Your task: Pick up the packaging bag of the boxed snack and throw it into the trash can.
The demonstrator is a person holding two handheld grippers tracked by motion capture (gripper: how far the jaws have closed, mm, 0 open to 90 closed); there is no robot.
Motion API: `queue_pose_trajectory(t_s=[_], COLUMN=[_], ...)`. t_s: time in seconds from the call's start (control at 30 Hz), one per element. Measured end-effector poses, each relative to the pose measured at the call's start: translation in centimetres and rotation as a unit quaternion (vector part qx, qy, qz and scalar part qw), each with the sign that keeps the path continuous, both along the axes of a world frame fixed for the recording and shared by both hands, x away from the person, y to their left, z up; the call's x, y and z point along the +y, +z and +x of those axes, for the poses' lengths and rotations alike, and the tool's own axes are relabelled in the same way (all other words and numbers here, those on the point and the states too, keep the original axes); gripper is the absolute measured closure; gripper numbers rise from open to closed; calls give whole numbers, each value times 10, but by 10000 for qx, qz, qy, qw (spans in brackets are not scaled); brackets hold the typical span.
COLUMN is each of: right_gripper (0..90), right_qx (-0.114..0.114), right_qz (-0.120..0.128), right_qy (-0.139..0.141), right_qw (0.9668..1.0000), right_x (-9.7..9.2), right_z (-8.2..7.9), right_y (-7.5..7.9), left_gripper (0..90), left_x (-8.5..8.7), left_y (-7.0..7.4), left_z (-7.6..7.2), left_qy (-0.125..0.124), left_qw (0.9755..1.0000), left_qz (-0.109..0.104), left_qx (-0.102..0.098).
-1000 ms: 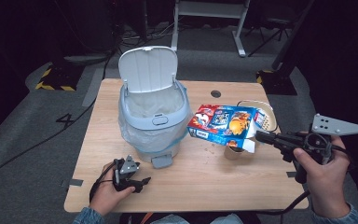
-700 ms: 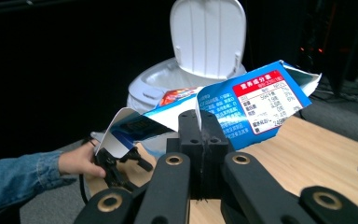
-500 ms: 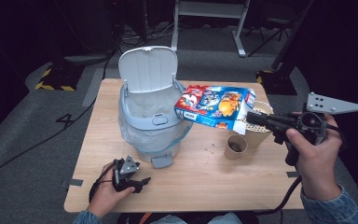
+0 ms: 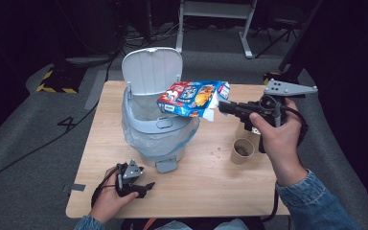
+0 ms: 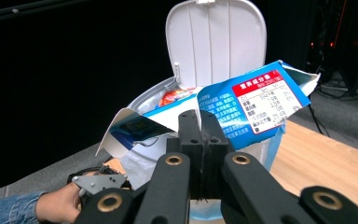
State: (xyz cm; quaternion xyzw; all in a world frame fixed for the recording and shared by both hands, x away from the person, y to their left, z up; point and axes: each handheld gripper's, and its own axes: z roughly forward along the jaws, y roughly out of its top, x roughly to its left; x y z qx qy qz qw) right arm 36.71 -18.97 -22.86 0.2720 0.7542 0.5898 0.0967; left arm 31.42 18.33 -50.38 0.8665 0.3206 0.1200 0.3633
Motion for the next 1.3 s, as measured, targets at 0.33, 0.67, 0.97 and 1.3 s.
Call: queue_pose_trajectory(t_s=[0.33,0.67,0.97,1.3], right_gripper=[900,900,900,900], right_qx=[154,267,103,364], right_qz=[-166,-285,-505,-443], right_qy=[22,42,11,37], right_qw=[9997,9992,9987,9984], right_x=[23,46,66,56], right_z=[13,23,20,16], right_y=[-7,-11,0,3], left_gripper=[283,284,283,279], left_x=[0,0,0,0], left_y=[0,0,0,0], left_z=[0,0,0,0], left_qy=[-3,-2,-2,-5], left_qw=[10000,10000,10000,10000], left_qz=[3,10,0,-1], left_qx=[0,-2,-9,-8])
